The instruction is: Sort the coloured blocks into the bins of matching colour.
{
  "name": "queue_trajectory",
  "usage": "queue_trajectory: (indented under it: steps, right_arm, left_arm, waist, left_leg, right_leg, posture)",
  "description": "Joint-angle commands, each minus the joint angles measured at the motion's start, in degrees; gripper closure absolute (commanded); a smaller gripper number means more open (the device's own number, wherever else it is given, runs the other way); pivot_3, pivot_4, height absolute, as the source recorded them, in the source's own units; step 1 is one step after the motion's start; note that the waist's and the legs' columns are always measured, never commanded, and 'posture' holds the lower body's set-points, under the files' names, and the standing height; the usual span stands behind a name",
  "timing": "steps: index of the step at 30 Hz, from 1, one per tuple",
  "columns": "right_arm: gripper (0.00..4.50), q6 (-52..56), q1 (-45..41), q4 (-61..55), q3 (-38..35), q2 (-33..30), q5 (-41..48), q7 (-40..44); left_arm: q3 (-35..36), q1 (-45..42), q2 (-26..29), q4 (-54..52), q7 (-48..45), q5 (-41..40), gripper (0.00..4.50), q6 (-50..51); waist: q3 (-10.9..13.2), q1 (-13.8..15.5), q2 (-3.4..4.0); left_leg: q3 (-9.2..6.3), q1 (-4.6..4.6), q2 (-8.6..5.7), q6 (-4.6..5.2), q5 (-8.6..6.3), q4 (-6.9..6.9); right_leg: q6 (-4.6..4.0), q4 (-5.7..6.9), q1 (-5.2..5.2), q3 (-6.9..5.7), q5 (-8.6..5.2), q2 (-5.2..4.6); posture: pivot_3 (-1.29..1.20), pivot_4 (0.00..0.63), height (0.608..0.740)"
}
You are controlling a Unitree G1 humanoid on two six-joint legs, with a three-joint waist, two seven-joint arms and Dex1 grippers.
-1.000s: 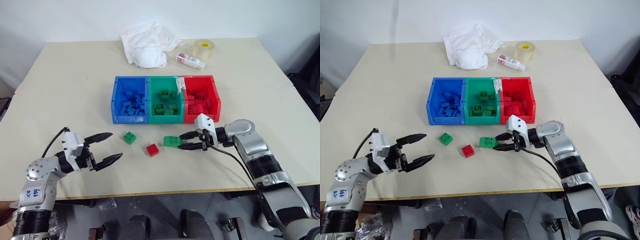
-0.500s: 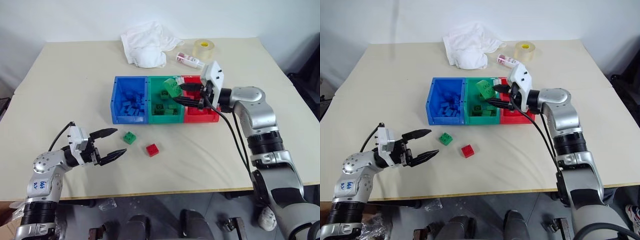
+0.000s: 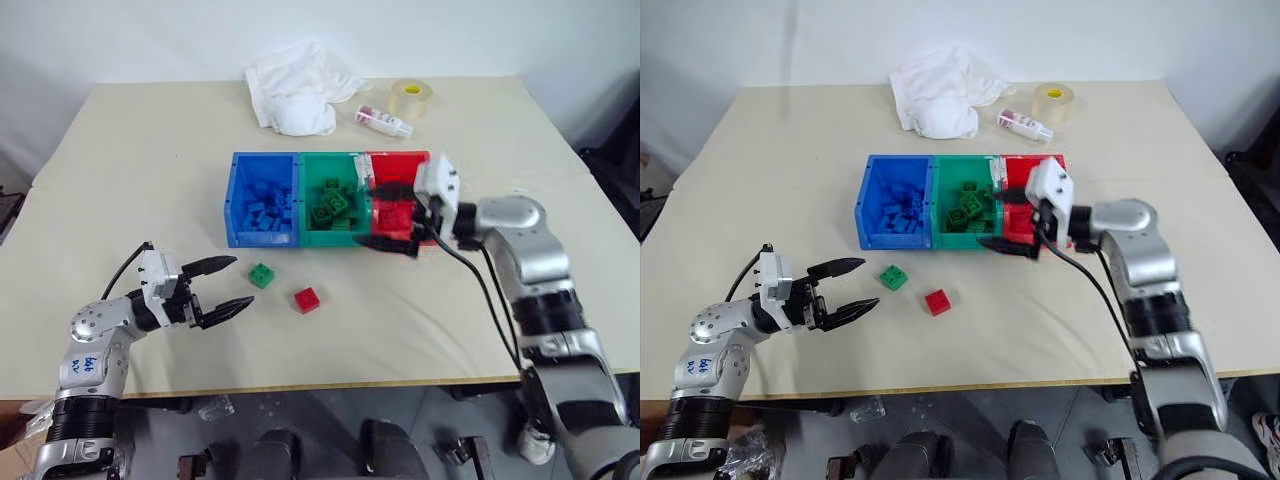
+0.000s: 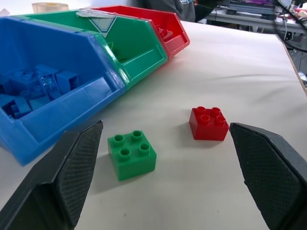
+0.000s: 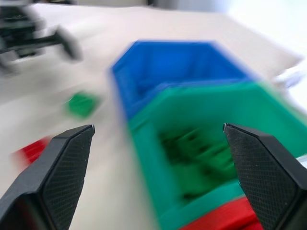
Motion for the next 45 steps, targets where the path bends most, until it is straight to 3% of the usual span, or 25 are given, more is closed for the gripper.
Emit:
queue_trajectory:
  steps: [1, 9, 15, 20, 25, 29, 34, 42, 45]
  right_arm:
    - [0.02, 2.4, 4.1, -6.9, -3.1, -4.9, 3.4, 2.6]
    - [0.02, 3.2, 17.3, -10.8, -8.7, -16.7, 5.2, 6.3]
    - [0.02, 4.4, 20.9, -11.5, -10.9, -18.4, 6.2, 5.1]
    - [0.02, 5.0, 19.2, -11.1, -9.5, -17.2, 6.0, 3.9]
    - [0.02, 5.1, 18.2, -11.5, -8.4, -15.7, 5.9, 2.6]
    - [0.02, 5.1, 18.9, -12.8, -8.3, -15.2, 5.9, 1.5]
    - [0.02, 4.8, 20.4, -14.7, -8.8, -14.1, 6.0, -1.1]
    - [0.02, 5.2, 25.0, -19.3, -10.4, -12.6, 6.9, -5.7]
    - [0.0, 5.6, 27.0, -21.0, -11.6, -12.6, 7.4, -7.3]
  left_arm:
    - [0.7, 0.2, 0.8, -0.8, -0.8, -0.2, 0.0, -0.5]
    - [6.5, 9.7, 5.6, -5.5, -0.7, -2.0, 0.0, 1.0]
    - [13.3, 20.8, 8.0, -9.6, -1.7, -3.6, 0.0, 2.0]
    - [13.4, 23.3, 8.0, -13.0, -1.0, -3.2, 0.0, 2.3]
    - [5.5, 20.9, 7.2, -20.2, 1.6, 0.0, 0.0, 4.5]
    - [-3.3, 12.5, 3.2, -23.2, 4.1, 1.6, 0.0, 5.9]
    - [-12.9, 1.6, -3.3, -17.5, 7.8, 8.1, 0.0, 5.6]
    - [-23.2, -8.2, -6.1, -5.3, 8.2, 18.3, 0.0, 4.7]
    - [-23.9, -10.4, -7.9, -1.1, 10.0, 20.2, 0.6, 2.4]
  waist:
    - [0.0, -0.1, 0.0]
    - [0.0, -0.3, 0.0]
    - [0.0, -0.1, 0.02]
    - [0.0, 0.8, 0.05]
    - [0.0, 1.7, 0.06]
    - [0.0, 2.3, 0.08]
    - [0.0, 2.6, 0.08]
    - [0.0, 2.5, 0.08]
    - [0.0, 2.7, 0.08]
  left_leg:
    - [0.04, 0.0, 0.0, 0.0, 0.0, 0.01]
    - [0.17, 0.02, 0.13, 0.0, -0.01, -0.13]
    - [0.21, 0.02, 0.2, -0.01, -0.01, -0.09]
    - [0.23, 0.02, 0.19, -0.01, -0.02, -0.07]
    - [0.21, 0.02, 0.16, -0.01, -0.02, -0.04]
    - [0.23, 0.02, 0.14, -0.01, -0.02, -0.01]
    - [0.27, 0.02, 0.08, 0.0, -0.01, 0.05]
    - [0.36, 0.02, 0.04, 0.01, 0.0, 0.02]
    - [0.36, 0.01, 0.03, 0.03, 0.01, 0.07]
  right_leg:
    - [0.0, -0.02, 0.0, 0.01, 0.0, 0.0]
    - [0.0, -0.29, 0.0, 0.07, 0.0, 0.05]
    - [0.0, -0.44, 0.08, 0.08, 0.0, 0.03]
    - [0.0, -0.62, 0.1, 0.11, 0.0, 0.0]
    - [-0.01, -0.69, 0.11, 0.13, 0.0, -0.02]
    - [-0.01, -0.6, 0.1, 0.12, 0.0, 0.0]
    - [0.01, -0.37, 0.11, 0.1, 0.01, 0.03]
    - [0.01, -0.34, 0.07, 0.06, 0.01, 0.08]
    - [0.03, -0.36, 0.1, 0.07, 0.02, 0.07]
  posture:
    - [0.0, 0.15, 0.74]
    - [0.0, 0.15, 0.74]
    - [0.0, 0.15, 0.74]
    - [0.0, 0.15, 0.74]
    - [0.0, 0.15, 0.74]
    - [0.0, 0.15, 0.74]
    - [0.0, 0.15, 0.74]
    - [0.0, 0.15, 0.74]
    - [0.0, 0.15, 0.74]
